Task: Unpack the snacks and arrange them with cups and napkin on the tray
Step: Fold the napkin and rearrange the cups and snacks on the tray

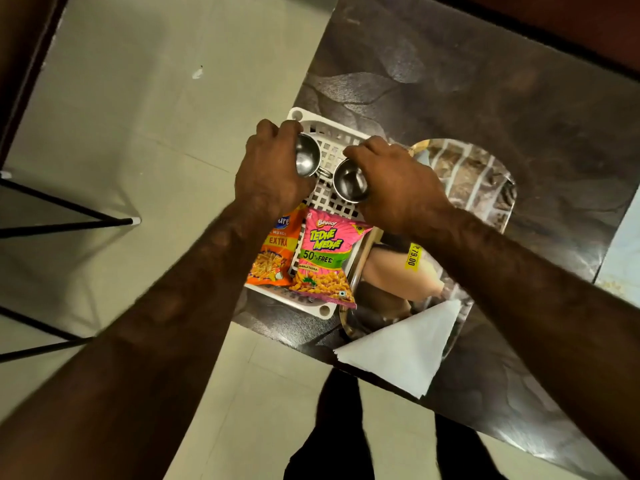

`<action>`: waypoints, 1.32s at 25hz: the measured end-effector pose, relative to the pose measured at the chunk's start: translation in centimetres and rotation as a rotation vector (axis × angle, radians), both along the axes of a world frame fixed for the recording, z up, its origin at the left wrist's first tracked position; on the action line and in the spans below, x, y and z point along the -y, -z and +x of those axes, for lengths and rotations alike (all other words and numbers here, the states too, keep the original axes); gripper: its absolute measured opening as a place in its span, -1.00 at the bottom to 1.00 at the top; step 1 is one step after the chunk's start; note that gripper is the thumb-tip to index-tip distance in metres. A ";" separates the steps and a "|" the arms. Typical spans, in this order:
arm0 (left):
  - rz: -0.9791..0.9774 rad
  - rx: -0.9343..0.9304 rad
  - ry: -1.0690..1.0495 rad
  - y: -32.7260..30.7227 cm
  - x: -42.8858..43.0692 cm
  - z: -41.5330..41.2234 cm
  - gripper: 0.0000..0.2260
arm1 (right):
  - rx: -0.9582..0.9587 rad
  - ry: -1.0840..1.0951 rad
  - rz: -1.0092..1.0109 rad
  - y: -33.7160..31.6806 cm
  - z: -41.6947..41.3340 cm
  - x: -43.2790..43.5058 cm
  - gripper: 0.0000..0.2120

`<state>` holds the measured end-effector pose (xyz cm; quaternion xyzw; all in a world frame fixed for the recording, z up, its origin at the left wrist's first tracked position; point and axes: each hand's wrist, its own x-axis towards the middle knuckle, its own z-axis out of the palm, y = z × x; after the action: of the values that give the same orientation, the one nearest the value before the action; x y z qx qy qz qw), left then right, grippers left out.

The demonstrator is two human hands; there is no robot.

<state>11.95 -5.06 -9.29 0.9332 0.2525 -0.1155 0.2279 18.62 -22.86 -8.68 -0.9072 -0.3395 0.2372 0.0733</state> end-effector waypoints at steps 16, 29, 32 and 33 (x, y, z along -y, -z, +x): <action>-0.312 -0.250 0.358 -4.2 17.2 -16.4 -0.62 | -0.393 -0.189 -0.283 -0.1 -11.9 15.5 -0.38; -0.160 -0.309 0.481 -2.1 15.8 -14.1 -0.59 | -0.798 0.213 0.073 -0.8 -9.9 18.3 -0.68; -0.535 -0.314 0.080 -2.4 14.1 -14.2 -0.72 | -0.998 0.482 0.232 -1.1 -9.7 20.2 -0.72; -0.677 -0.315 -0.099 -2.3 13.9 -14.3 -0.78 | -1.032 0.560 0.233 -0.9 -9.8 20.7 -0.75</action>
<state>-2.35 -18.95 -6.96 0.7627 0.2768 -0.3232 0.4870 8.81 -43.55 -7.76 -0.7157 -0.0315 0.5802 0.3875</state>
